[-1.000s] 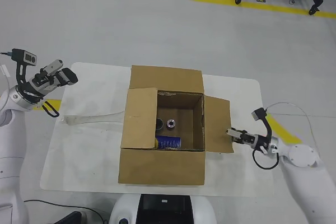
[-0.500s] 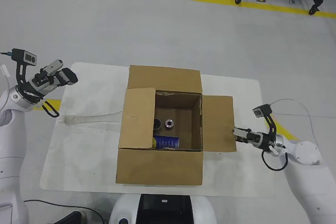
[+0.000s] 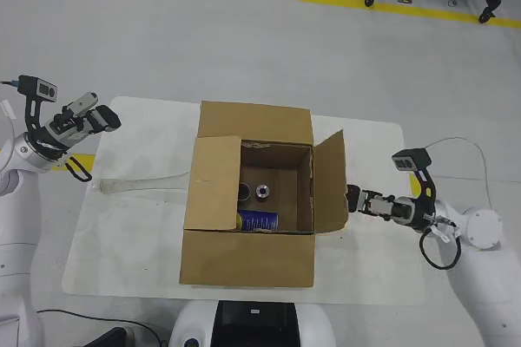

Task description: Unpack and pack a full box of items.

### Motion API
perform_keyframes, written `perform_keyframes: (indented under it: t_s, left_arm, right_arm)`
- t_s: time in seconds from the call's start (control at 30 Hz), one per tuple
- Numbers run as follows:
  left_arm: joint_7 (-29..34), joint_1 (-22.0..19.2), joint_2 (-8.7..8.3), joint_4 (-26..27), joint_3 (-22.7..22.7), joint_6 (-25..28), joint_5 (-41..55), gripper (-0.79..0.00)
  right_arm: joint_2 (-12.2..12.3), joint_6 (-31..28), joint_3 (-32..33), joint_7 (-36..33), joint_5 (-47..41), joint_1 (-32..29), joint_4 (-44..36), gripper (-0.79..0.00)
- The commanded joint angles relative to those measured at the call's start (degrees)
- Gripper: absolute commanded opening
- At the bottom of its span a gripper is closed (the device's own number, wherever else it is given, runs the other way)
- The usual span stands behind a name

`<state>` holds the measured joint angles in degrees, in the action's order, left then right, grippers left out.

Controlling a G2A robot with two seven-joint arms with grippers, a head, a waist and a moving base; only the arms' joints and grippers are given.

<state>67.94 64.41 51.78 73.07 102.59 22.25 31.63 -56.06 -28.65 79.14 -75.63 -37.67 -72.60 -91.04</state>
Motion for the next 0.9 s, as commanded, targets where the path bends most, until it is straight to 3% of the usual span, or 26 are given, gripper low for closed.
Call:
perform_keyframes:
  t_s: [0.0,0.4,0.87]
  left_arm:
    - [0.00,0.00,0.00,0.00,0.00,0.00,0.00,0.000]
    - [0.00,0.00,0.00,0.00,0.00,0.00,0.00,0.000]
    - [0.00,0.00,0.00,0.00,0.00,0.00,0.00,0.000]
  right_arm:
    - [-0.16,-0.18,-1.26,0.18,0.52,0.62,-0.96,0.000]
    - [-1.66,-1.10,-10.63,5.16,11.27,4.77,-3.39,0.000]
    - [-2.43,0.16,-16.56,12.13,27.19,5.45,-6.72,0.000]
